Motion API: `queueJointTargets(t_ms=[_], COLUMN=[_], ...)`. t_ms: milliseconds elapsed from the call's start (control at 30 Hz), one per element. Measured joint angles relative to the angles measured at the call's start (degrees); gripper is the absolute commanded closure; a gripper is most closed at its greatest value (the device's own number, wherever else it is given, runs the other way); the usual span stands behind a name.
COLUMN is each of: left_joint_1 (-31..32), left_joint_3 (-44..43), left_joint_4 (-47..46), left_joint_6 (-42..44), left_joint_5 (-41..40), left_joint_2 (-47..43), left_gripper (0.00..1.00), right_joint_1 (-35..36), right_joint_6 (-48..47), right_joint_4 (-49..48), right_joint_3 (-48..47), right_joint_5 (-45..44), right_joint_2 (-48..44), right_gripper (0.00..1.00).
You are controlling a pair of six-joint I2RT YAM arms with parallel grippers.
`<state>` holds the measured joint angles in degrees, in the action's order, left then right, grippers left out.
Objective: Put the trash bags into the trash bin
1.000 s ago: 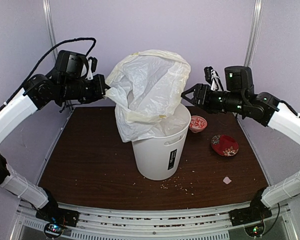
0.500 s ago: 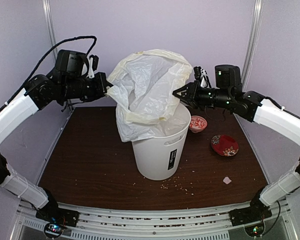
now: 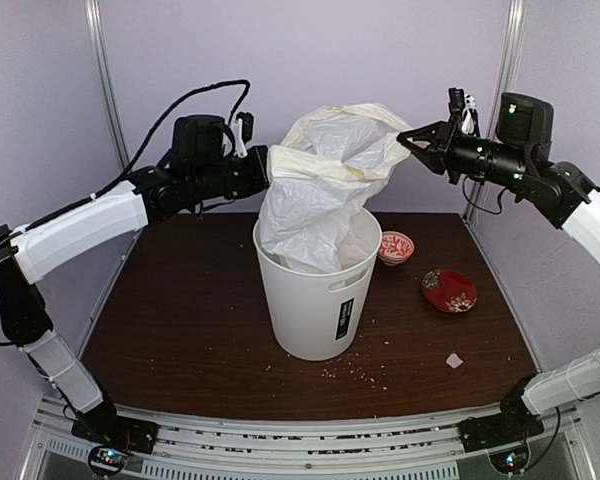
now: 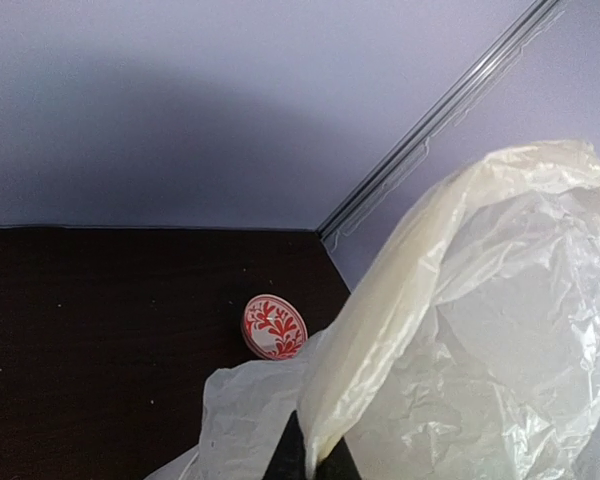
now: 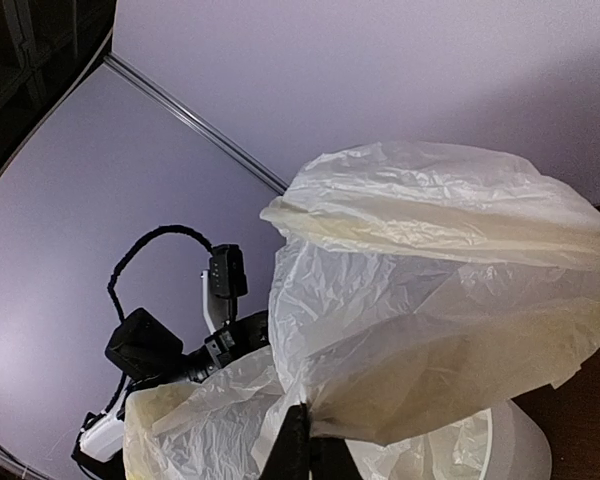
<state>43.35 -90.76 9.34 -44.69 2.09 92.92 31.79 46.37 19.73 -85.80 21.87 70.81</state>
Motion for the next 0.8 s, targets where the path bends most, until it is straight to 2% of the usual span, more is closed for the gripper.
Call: queueJointTargets(t_ms=[267, 400, 533, 800], left_joint_1=[1.4, 1.3, 1.2, 0.9], left_joint_3=[3.3, 6.4, 6.6, 4.0], left_joint_4=[-9.3, -9.6, -6.1, 9.0], left_joint_6=[1.8, 4.1, 6.5, 9.1], left_joint_5=[1.8, 0.1, -1.9, -1.4], left_joint_2=[2.7, 1.2, -1.3, -11.7], left_gripper=[1.0, 1.0, 1.0, 1.0], right_joint_1=[0.0, 0.0, 0.0, 0.0], right_joint_6=[-2.1, -3.1, -4.8, -9.0], right_joint_4=[4.4, 5.6, 7.8, 11.6], right_joint_3=[-1.4, 0.1, 1.2, 3.0], right_joint_5=[-1.2, -1.0, -0.6, 2.9], right_joint_2=[-0.4, -0.3, -0.3, -2.3], right_gripper=[1.0, 1.0, 1.0, 1.0])
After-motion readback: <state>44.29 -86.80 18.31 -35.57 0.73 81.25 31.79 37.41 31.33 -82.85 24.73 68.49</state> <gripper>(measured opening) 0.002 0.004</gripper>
